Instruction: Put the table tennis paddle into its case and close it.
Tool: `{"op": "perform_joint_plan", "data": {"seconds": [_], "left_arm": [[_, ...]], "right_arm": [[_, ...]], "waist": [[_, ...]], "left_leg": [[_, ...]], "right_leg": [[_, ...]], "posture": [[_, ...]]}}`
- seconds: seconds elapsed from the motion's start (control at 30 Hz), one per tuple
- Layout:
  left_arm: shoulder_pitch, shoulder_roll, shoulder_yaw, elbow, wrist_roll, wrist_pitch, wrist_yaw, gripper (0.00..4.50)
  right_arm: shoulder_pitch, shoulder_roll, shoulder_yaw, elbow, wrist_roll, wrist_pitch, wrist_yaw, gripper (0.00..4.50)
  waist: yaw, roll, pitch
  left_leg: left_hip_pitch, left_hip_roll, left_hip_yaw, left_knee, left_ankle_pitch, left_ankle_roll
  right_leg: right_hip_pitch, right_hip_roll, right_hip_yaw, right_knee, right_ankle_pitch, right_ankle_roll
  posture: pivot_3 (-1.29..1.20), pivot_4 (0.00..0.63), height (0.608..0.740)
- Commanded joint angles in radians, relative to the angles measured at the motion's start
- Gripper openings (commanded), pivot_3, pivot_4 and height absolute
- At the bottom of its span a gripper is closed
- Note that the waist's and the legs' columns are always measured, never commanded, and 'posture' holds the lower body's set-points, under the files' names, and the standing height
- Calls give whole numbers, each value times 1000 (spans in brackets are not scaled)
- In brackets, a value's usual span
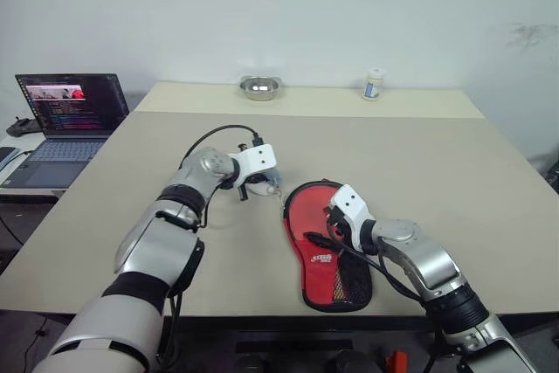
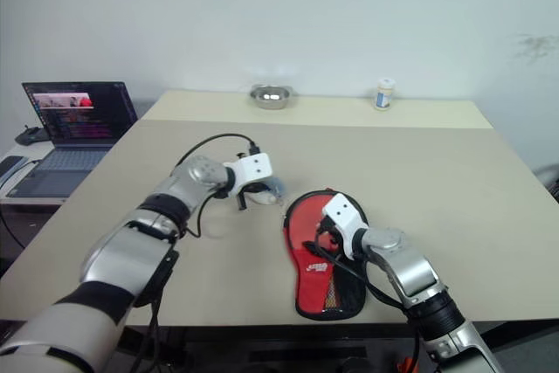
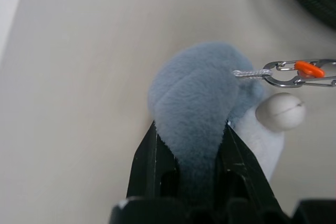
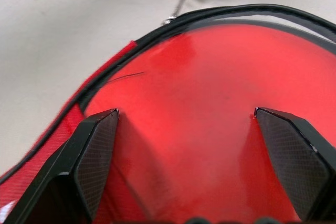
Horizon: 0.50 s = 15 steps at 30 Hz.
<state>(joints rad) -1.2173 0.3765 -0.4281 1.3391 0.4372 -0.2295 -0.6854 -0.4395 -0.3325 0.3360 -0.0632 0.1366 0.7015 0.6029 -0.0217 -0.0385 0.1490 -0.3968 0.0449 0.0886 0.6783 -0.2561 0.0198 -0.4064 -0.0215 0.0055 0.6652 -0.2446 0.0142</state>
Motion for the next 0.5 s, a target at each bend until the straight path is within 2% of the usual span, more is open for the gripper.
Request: {"op": "perform_joint_plan", "data": {"seconds": [0.03, 0.27, 0.5], "left_arm": [[-87, -33, -30, 23, 80, 15, 192, 287], [-179, -161, -69, 46, 180, 8, 395, 286], [-232, -302, -65, 52, 211, 1, 473, 284]], "right_arm": [[45, -8, 39, 22, -18, 70, 0, 4500], [73, -12, 48, -1, -16, 104, 3, 4500], [108, -13, 56, -45, -12, 139, -1, 4500]], "waist": [[3, 0, 0], [4, -1, 0], [-4, -1, 1]], "left_leg": [[0, 0, 0, 0, 0, 0], [-4, 0, 0, 0, 0, 0], [-15, -1, 3, -2, -1, -1]], "right_leg": [[0, 0, 0, 0, 0, 0], [-3, 1, 0, -2, 2, 5], [-16, 2, 2, -2, 0, 8]], "posture": [[0, 150, 740], [0, 150, 740], [0, 150, 740]]}}
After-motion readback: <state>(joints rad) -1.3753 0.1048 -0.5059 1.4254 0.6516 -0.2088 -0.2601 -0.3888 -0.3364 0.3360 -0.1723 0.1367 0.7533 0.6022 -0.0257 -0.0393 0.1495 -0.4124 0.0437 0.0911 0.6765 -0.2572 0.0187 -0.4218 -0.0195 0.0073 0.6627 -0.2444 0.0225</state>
